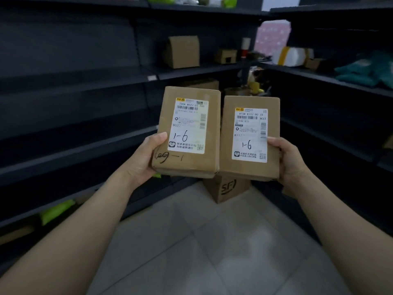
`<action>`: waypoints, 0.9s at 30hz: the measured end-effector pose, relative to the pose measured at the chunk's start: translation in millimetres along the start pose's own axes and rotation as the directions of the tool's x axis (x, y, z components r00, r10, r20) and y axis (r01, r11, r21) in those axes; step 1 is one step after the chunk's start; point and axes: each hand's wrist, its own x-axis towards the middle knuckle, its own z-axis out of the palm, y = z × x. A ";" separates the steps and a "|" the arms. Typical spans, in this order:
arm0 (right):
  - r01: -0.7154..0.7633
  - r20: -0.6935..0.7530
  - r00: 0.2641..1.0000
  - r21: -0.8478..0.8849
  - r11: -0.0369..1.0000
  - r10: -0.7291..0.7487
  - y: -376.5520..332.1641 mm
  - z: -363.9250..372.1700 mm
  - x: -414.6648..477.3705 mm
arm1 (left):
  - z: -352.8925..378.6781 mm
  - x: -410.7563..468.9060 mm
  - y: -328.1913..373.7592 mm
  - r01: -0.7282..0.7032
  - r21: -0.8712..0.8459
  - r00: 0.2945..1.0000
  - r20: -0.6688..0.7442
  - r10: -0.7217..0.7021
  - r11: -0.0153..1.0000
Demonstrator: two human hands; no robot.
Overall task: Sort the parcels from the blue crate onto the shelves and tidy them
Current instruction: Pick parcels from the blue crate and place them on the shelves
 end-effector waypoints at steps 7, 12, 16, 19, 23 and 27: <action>-0.074 0.168 0.983 0.018 0.997 0.070 25.7 118.9 42.1 | -105.1 -49.1 20.8 0.007 0.082 0.971 -0.237 0.013 0.997; -0.086 0.237 0.968 -0.005 0.996 0.085 46.4 207.6 64.4 | -183.1 -68.9 37.5 0.004 0.085 0.949 -0.315 0.023 0.996; -0.105 0.275 0.956 -0.016 0.994 0.105 62.4 271.2 82.4 | -241.5 -74.3 51.0 -0.026 0.060 0.935 -0.352 0.045 0.998; -0.125 0.294 0.947 -0.036 0.991 0.130 74.0 310.4 100.7 | -279.2 -71.9 59.5 -0.030 0.049 0.923 -0.383 0.046 0.998; -0.135 0.332 0.931 -0.079 0.988 0.154 86.8 357.5 132.3 | -325.0 -64.2 71.6 -0.044 0.031 0.910 -0.410 0.053 0.999; -0.123 0.386 0.910 -0.099 0.987 0.153 96.9 406.8 170.3 | -366.4 -54.7 78.8 -0.084 0.014 0.889 -0.450 0.081 0.996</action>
